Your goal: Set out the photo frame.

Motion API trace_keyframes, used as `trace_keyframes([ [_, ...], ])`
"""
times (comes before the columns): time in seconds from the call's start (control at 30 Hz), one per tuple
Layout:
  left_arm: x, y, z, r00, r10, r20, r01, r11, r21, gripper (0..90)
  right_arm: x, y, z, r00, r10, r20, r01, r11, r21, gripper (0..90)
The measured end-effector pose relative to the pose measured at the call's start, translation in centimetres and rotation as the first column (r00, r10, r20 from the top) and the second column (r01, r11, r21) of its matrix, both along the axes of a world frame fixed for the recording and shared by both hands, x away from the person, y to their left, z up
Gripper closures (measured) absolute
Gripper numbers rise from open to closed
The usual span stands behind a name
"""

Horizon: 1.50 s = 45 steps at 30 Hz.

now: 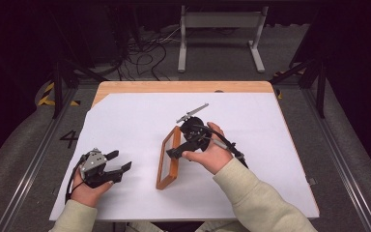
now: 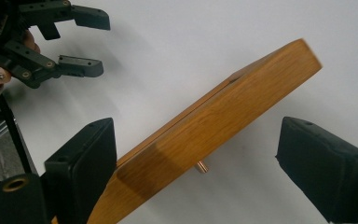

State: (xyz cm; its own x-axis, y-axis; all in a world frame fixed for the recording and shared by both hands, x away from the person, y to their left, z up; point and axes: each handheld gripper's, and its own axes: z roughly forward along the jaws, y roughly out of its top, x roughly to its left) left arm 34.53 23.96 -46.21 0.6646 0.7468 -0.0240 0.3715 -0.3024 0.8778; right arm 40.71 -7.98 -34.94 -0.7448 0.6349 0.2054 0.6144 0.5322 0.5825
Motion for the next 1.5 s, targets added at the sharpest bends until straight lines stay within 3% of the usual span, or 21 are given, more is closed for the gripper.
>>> trace_keyframes([
  [0.2,0.0,0.0,0.0,1.0,-0.002,0.0,0.002,1.0,0.001,32.2,0.3,1.0,-1.4,0.9987,-0.004,-0.05,0.003,0.9999,-0.01,10.6],
  [0.6,0.0,0.1,-0.1,1.0,-0.003,0.002,0.003,0.9999,0.012,32.2,0.5,2.2,-2.9,0.9958,-0.019,-0.09,0.015,0.9991,-0.04,11.4],
  [0.73,0.0,0.0,0.0,1.0,-0.003,0.002,0.003,0.9999,0.01,32.5,0.4,2.7,-3.2,0.9921,-0.023,-0.123,0.017,0.9986,-0.05,14.9],
  [1.13,-0.1,0.0,0.0,1.0,-0.007,0.0,0.007,0.9999,0.01,33.3,0.5,3.3,-3.6,0.9879,-0.023,-0.153,0.011,0.9966,-0.082,28.5],
  [1.33,-0.1,-0.1,-0.1,1.0,-0.005,0.0,0.005,1.0,0.008,33.4,0.6,3.5,-3.6,0.9817,-0.055,-0.182,0.039,0.9952,-0.089,33.5],
  [1.5,-0.1,-0.1,-0.1,1.0,-0.007,0.003,0.007,0.9999,0.01,33.4,0.5,3.7,-3.4,0.9791,-0.087,-0.184,0.064,0.9896,-0.129,40.4],
])
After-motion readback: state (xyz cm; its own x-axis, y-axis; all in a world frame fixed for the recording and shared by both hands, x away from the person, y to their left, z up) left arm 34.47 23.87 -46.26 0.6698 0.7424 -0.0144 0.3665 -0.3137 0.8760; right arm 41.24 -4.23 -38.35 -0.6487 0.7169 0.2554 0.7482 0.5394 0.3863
